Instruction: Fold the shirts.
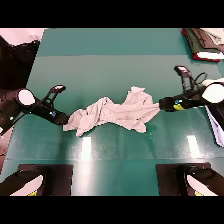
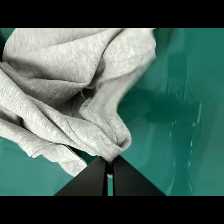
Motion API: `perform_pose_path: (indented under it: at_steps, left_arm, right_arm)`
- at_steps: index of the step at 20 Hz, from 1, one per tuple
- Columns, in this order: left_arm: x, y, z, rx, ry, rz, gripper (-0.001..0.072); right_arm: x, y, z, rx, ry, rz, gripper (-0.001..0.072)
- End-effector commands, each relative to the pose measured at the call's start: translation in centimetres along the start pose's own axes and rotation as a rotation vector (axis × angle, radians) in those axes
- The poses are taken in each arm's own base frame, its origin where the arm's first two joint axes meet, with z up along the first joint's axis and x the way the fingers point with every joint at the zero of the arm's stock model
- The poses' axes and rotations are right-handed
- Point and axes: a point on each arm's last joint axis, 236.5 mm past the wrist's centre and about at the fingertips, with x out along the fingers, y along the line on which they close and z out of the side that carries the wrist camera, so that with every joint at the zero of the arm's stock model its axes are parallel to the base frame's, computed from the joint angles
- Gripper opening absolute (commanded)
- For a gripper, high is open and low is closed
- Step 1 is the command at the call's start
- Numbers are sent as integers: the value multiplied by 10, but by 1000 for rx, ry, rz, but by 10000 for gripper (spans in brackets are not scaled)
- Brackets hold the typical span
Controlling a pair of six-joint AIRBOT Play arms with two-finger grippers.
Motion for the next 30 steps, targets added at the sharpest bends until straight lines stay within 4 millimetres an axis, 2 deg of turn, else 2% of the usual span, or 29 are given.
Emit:
perform_pose_path:
  at_steps: [1,3,7,8,9,10,11,13,14,16,20,22,26,30]
  left_arm:
    - [6,19,-11,41,33,72,25]
    - [2,29,-10,50,36,119,25]
    - [0,22,-7,29,27,91,26]
    - [-1,22,-10,30,42,91,154]
    - [-4,20,-12,32,56,88,451]
    - [-11,18,-11,33,67,84,570]
    - [-21,15,-9,40,72,79,545]
    - [-38,10,1,53,49,77,545]
    - [-40,7,5,53,32,68,545]
    - [-31,9,6,45,17,69,545]
    - [1,-1,1,-5,-21,-3,545]
    - [15,3,-1,-4,-41,4,545]
    - [26,10,-1,-17,-69,23,545]
    - [33,10,-10,-26,-45,18,544]
  right_arm:
    - [-18,-6,5,4,-56,-12,13]
    - [-18,-7,5,4,-55,-14,13]
    - [-18,-7,5,4,-53,-14,13]
    - [-18,-7,4,4,-52,-14,13]
    - [-18,-7,4,4,-52,-14,13]
    - [-18,-7,4,4,-52,-14,13]
    - [-18,-7,4,4,-52,-14,13]
    - [-18,-7,4,4,-52,-14,13]
    - [-18,-7,4,4,-52,-14,13]
    - [-18,-7,4,4,-52,-14,13]
    - [-18,-7,4,4,-51,-14,13]
    - [-18,-7,4,4,-51,-14,13]
    - [-18,-7,2,4,-41,-15,13]
    - [-18,-7,-1,4,-30,-16,13]
